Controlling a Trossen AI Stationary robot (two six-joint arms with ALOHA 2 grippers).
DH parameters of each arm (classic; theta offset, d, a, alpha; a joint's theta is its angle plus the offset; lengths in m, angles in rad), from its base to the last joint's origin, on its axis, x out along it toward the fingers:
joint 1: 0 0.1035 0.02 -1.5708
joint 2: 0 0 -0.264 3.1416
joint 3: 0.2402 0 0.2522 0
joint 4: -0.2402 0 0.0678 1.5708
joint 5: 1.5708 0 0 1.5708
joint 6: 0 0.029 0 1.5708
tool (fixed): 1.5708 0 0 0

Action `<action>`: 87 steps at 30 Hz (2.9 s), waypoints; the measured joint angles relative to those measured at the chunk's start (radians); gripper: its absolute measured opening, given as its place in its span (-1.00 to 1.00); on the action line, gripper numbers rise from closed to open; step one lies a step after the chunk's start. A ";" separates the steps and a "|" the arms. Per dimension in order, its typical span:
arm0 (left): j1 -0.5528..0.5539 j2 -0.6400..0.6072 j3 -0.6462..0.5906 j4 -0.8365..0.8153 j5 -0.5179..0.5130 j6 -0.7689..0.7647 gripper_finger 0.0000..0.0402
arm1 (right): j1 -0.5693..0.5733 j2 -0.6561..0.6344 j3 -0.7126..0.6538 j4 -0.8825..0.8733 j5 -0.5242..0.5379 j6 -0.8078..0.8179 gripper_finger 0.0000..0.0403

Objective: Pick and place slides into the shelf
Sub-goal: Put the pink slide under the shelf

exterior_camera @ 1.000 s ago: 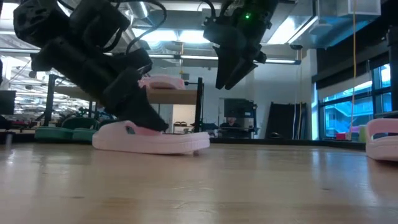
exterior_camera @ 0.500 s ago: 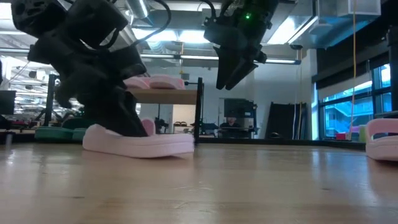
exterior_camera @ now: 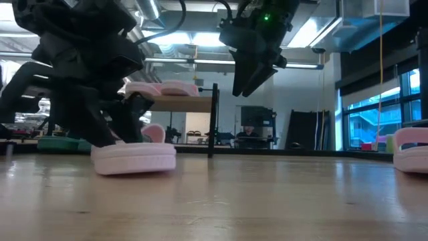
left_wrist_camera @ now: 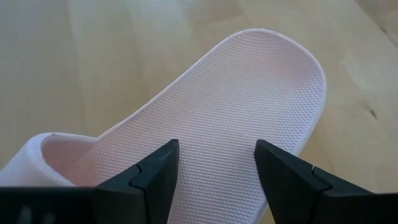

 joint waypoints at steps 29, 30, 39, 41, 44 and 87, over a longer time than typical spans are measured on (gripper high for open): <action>0.087 -0.184 -0.008 -0.095 0.135 0.210 -0.15 | 0.000 0.000 0.000 0.002 0.001 -0.026 -0.07; 0.088 -0.200 -0.008 -0.100 0.130 0.205 -0.15 | 0.000 0.000 0.000 0.002 0.001 -0.026 -0.07; 0.083 -0.380 -0.006 -0.210 0.150 0.092 -0.14 | 0.000 0.000 0.000 0.001 0.001 -0.026 -0.06; 0.067 -0.423 -0.006 -0.269 0.207 0.041 -0.14 | 0.000 0.000 0.000 0.001 0.001 -0.025 -0.06; 0.010 -0.466 -0.005 -0.349 0.276 -0.052 -0.14 | 0.000 0.000 0.000 0.001 0.001 -0.026 -0.06; -0.199 -0.035 -0.003 0.017 -0.112 -0.259 -0.26 | 0.000 0.000 0.000 0.045 0.001 -0.026 -0.06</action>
